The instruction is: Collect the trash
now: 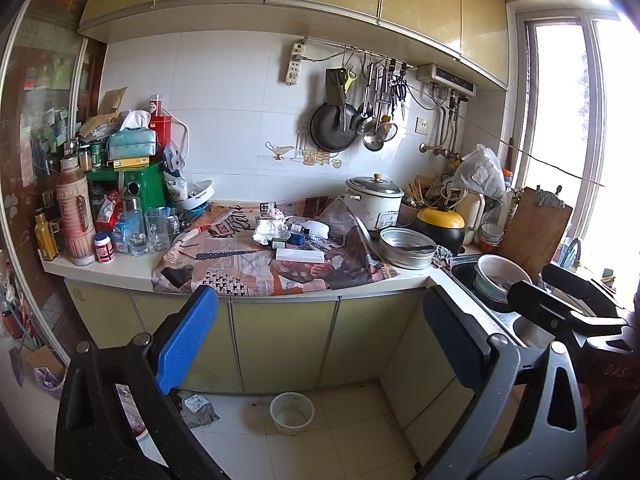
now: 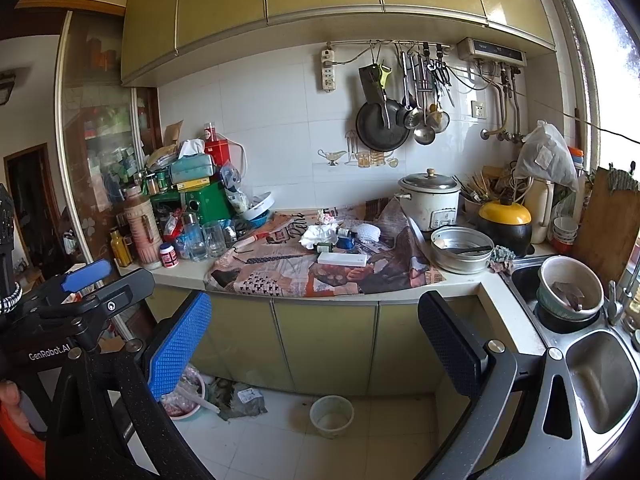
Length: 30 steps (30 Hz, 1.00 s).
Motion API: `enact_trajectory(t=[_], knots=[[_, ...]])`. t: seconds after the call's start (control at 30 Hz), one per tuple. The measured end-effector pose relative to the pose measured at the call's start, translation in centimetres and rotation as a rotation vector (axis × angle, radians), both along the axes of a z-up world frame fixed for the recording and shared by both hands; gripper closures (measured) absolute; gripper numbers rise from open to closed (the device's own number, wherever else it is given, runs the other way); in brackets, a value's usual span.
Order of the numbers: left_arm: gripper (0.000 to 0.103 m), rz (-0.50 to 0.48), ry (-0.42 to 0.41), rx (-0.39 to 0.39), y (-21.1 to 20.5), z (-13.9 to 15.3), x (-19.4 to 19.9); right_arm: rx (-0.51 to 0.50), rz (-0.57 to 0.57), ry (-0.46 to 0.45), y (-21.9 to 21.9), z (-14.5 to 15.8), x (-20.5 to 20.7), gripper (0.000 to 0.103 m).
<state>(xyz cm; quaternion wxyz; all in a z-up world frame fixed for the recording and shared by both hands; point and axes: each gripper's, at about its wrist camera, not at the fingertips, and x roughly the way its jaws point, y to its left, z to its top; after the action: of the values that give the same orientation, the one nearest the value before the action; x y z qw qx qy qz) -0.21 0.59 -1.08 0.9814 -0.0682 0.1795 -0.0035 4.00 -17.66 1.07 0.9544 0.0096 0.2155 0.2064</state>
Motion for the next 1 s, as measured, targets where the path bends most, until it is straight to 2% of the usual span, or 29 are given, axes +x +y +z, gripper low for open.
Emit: enact_trajectory(t=[1.0], knots=[[0.000, 0.001, 0.003, -0.009, 0.00, -0.08, 0.89, 0.007, 0.006, -0.003, 0.34, 0.26, 0.65, 0.000]])
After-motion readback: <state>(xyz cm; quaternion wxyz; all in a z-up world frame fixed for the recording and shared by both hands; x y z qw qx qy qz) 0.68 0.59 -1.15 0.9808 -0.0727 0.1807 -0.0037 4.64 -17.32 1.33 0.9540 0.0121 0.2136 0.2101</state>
